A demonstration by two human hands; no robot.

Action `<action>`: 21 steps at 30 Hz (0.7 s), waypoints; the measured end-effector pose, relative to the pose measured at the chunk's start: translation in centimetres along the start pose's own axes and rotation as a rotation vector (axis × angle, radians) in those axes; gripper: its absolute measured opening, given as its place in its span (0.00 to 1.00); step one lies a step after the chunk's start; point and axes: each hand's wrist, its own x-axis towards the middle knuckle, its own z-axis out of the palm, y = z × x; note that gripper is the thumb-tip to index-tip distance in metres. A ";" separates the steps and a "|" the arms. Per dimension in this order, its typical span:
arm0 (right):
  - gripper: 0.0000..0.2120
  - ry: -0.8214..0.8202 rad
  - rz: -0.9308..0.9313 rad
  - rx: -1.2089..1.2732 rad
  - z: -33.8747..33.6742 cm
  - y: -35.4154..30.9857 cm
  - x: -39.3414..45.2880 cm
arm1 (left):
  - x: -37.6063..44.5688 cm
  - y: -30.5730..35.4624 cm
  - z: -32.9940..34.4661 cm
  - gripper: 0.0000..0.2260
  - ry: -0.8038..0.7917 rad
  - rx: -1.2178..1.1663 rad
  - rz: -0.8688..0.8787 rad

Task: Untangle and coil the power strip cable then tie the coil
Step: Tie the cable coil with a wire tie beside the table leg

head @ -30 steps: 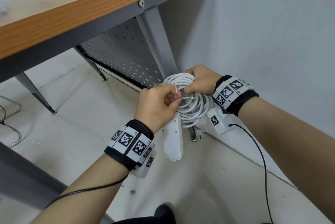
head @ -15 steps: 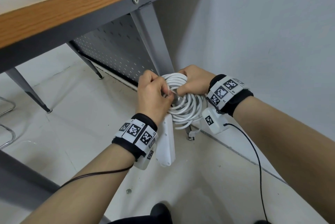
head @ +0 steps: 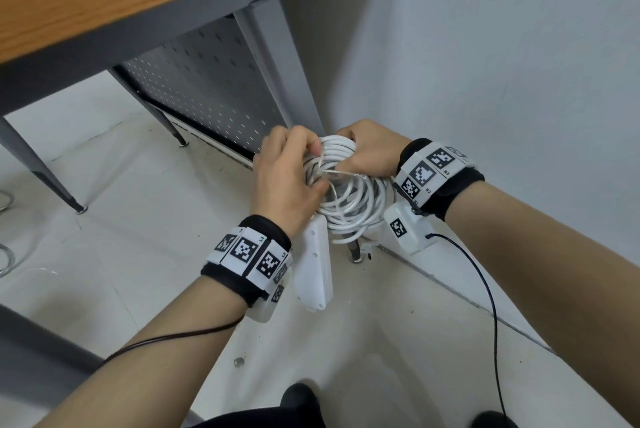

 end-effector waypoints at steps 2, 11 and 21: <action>0.10 0.012 0.005 0.002 -0.2 0.1 0.1 | -0.3 0.0 -0.4 0.20 -0.041 -0.022 0.064; 0.09 0.030 0.020 0.018 -0.7 0.5 0.0 | -0.8 -0.1 -1.2 0.07 -0.080 0.002 0.302; 0.11 0.038 0.030 0.020 -0.4 -0.1 0.0 | -0.4 0.1 -0.1 0.09 0.061 -0.083 0.152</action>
